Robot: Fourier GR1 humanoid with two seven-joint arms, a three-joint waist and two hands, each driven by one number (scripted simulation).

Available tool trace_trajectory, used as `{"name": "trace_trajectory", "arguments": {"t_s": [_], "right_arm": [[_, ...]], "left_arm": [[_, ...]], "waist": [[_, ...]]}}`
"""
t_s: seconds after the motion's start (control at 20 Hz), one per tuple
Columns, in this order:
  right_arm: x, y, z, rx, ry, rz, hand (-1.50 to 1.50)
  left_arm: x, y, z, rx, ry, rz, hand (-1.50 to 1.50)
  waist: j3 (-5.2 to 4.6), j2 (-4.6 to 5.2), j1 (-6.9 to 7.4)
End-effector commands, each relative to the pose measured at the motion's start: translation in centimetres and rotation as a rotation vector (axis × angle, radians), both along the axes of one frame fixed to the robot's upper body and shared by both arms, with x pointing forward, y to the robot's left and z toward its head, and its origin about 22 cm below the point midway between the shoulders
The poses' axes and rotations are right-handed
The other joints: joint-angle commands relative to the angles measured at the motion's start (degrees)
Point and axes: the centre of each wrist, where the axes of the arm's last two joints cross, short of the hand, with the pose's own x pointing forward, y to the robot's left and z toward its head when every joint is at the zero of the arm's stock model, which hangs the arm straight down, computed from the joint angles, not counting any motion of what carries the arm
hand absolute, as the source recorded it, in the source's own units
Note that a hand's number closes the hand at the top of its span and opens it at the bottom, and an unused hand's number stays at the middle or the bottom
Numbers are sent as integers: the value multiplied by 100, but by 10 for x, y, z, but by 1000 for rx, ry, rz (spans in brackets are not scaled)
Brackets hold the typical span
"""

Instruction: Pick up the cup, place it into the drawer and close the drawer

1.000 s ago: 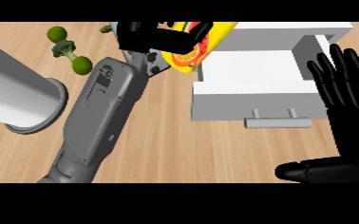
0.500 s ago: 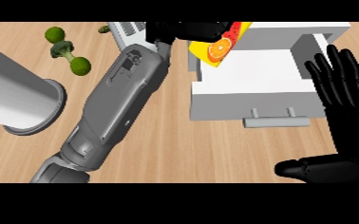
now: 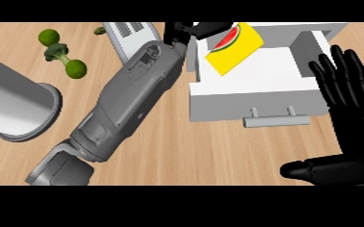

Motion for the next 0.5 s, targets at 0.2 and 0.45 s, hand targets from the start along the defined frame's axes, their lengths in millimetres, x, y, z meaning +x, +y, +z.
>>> {"name": "trace_trajectory", "arguments": {"t_s": [0.2,0.45], "right_arm": [[3,-2,11,9,-15,21,-150],[9,18,2,0,-12,40,-150]], "left_arm": [[5,-5,-19,111,6,13,150],[0,-16,-16,177,20,18,150]], "waist": [[4,54,-213],[4,53,-217]]}}
